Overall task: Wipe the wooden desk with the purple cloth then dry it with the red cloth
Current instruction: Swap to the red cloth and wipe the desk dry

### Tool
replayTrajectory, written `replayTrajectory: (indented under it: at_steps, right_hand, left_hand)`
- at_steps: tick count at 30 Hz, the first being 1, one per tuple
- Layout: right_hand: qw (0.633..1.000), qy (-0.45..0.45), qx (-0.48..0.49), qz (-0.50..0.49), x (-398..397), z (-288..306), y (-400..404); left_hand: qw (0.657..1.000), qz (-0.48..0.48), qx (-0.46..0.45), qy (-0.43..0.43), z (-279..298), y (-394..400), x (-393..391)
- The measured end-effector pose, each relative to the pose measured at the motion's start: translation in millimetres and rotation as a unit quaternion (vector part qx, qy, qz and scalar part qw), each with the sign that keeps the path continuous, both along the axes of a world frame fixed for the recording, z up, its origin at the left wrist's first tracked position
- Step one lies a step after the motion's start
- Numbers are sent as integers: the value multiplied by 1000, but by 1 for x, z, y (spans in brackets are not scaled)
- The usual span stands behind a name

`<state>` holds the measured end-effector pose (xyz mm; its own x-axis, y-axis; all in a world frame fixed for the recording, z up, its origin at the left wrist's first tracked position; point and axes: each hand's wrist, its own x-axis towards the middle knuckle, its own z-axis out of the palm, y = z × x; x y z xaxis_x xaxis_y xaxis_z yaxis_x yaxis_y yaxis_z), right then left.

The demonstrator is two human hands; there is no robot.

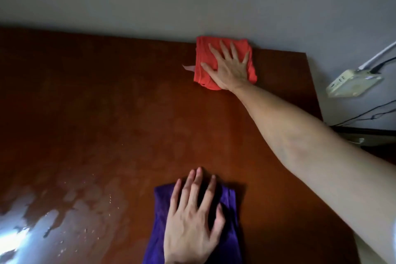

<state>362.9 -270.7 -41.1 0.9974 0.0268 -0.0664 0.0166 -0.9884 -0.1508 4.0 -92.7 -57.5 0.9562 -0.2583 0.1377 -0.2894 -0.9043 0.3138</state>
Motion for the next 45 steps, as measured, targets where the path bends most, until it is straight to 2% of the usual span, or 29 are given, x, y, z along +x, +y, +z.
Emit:
replayTrajectory:
  at_steps: [4, 9, 11, 13, 16, 19, 23, 27, 32, 38, 45]
  right_hand:
    - [1000, -4, -24, 14, -22, 0, 0]
    - [999, -5, -22, 28, -108, 1, 11]
    - [999, 2, -25, 45, -151, 2, 11]
    - [998, -1, -23, 51, -198, 0, 11]
    - [997, -18, -40, 63, -259, -7, 18]
    - [997, -5, -36, 66, -283, -9, 22]
    - [995, 20, -59, 80, -268, -9, 22]
    - [992, 8, -60, 111, -236, -11, 25]
    - [986, 2, -43, 159, -130, -6, 44]
    - [999, 19, -16, 41, 7, 8, 104]
    - [999, 29, -21, 26, 11, 9, 118]
  left_hand:
    - [1000, -12, 7, 15, 3, 1, -2]
    - [999, -15, -6, 45, 12, 2, 2]
    - [998, -10, -37, 45, 14, 3, 1]
    - [994, -5, -103, 27, 22, 10, -1]
    - [986, 34, -163, -5, 42, 38, 9]
    - [985, 114, -130, 21, 50, 92, 32]
    - [981, 175, -25, 79, 32, 192, 74]
    - [983, 150, 44, 96, 8, 250, 85]
    - [986, 134, 50, 86, 2, 251, 83]
    - [987, 126, 61, 77, -2, 252, 84]
    - [990, 116, 47, 71, 0, 252, 84]
